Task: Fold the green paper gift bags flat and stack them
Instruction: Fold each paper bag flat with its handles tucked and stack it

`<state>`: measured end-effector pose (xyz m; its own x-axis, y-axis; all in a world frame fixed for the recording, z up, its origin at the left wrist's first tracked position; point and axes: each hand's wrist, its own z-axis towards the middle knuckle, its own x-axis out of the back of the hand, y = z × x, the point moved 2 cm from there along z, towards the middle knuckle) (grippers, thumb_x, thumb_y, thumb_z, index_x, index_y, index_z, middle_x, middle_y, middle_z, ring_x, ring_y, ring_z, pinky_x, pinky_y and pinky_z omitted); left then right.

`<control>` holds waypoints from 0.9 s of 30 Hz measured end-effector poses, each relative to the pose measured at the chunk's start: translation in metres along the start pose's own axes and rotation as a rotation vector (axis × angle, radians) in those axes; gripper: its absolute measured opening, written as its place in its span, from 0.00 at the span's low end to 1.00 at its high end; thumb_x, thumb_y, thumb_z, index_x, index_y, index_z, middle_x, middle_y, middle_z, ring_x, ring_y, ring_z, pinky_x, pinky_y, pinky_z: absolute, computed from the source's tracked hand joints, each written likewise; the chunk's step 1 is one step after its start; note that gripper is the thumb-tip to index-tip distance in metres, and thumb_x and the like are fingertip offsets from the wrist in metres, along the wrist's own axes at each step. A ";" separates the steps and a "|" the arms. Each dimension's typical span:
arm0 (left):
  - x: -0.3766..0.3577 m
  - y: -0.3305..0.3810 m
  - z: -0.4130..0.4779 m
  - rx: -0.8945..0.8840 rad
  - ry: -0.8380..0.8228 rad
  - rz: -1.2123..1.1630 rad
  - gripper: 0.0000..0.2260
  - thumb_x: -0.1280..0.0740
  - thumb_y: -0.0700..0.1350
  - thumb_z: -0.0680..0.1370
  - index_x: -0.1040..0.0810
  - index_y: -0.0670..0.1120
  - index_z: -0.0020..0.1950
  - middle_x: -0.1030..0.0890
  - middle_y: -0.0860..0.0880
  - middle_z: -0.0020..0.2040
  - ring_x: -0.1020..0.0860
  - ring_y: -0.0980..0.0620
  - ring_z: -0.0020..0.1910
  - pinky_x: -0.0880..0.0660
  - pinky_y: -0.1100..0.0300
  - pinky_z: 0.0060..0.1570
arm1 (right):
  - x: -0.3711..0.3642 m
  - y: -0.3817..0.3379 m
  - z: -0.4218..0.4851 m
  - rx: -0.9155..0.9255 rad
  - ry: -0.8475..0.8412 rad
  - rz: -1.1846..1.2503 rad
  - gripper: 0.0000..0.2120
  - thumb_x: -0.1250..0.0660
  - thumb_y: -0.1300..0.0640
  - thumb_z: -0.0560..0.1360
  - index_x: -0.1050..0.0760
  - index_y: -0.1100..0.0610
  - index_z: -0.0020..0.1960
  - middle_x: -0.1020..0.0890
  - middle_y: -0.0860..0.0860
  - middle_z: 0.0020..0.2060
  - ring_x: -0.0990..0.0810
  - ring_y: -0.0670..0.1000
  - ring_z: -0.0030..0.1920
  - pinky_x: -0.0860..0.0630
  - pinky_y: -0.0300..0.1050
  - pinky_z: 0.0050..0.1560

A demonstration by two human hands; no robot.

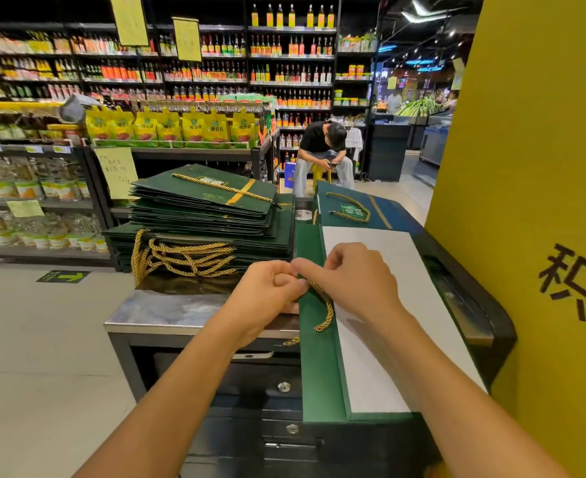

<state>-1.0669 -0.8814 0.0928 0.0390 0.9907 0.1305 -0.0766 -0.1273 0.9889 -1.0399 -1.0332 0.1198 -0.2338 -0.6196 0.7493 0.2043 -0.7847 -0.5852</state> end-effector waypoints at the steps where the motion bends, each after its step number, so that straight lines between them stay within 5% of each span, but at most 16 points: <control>1: 0.001 -0.001 0.000 -0.014 0.002 0.008 0.07 0.34 0.35 0.81 0.21 0.37 0.59 0.17 0.41 0.41 0.16 0.52 0.41 0.21 0.63 0.40 | -0.001 -0.001 0.002 -0.009 -0.018 -0.025 0.25 0.31 0.27 0.68 0.24 0.51 0.39 0.20 0.47 0.36 0.21 0.50 0.41 0.27 0.46 0.39; 10: 0.000 0.001 -0.002 -0.044 -0.043 -0.044 0.07 0.35 0.34 0.82 0.21 0.38 0.58 0.15 0.46 0.40 0.15 0.53 0.41 0.21 0.64 0.38 | -0.001 0.002 0.011 0.056 -0.209 -0.012 0.16 0.30 0.49 0.75 0.20 0.62 0.40 0.17 0.56 0.35 0.18 0.57 0.40 0.20 0.54 0.43; 15: -0.002 0.001 -0.003 -0.016 -0.032 -0.055 0.06 0.35 0.35 0.82 0.21 0.37 0.57 0.13 0.44 0.43 0.14 0.50 0.44 0.19 0.61 0.40 | 0.007 0.014 0.002 0.015 -0.242 0.324 0.16 0.32 0.56 0.76 0.24 0.70 0.40 0.29 0.56 0.29 0.32 0.50 0.29 0.32 0.40 0.29; 19: -0.003 0.003 -0.004 0.010 -0.032 -0.081 0.06 0.36 0.35 0.83 0.21 0.38 0.56 0.13 0.42 0.46 0.14 0.50 0.45 0.18 0.60 0.42 | 0.015 0.021 -0.005 -0.052 -0.304 0.514 0.13 0.32 0.57 0.77 0.22 0.61 0.36 0.32 0.53 0.29 0.35 0.51 0.30 0.36 0.43 0.32; 22: -0.004 0.004 -0.004 0.035 -0.022 -0.074 0.06 0.37 0.35 0.83 0.21 0.38 0.55 0.13 0.40 0.48 0.14 0.50 0.46 0.18 0.59 0.42 | 0.021 0.031 -0.002 -0.071 -0.320 0.576 0.12 0.33 0.57 0.77 0.22 0.67 0.42 0.31 0.55 0.33 0.35 0.54 0.37 0.37 0.52 0.40; 27: -0.004 0.007 -0.005 0.059 -0.004 -0.031 0.06 0.37 0.35 0.83 0.21 0.38 0.55 0.13 0.40 0.48 0.14 0.50 0.45 0.18 0.59 0.41 | 0.028 0.047 -0.003 -0.035 -0.367 0.961 0.12 0.35 0.62 0.75 0.22 0.61 0.34 0.28 0.54 0.32 0.30 0.49 0.36 0.31 0.42 0.41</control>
<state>-1.0728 -0.8865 0.0984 0.0446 0.9940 0.0996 -0.0166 -0.0989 0.9950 -1.0393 -1.0880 0.1124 0.3202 -0.9473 0.0050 0.1225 0.0361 -0.9918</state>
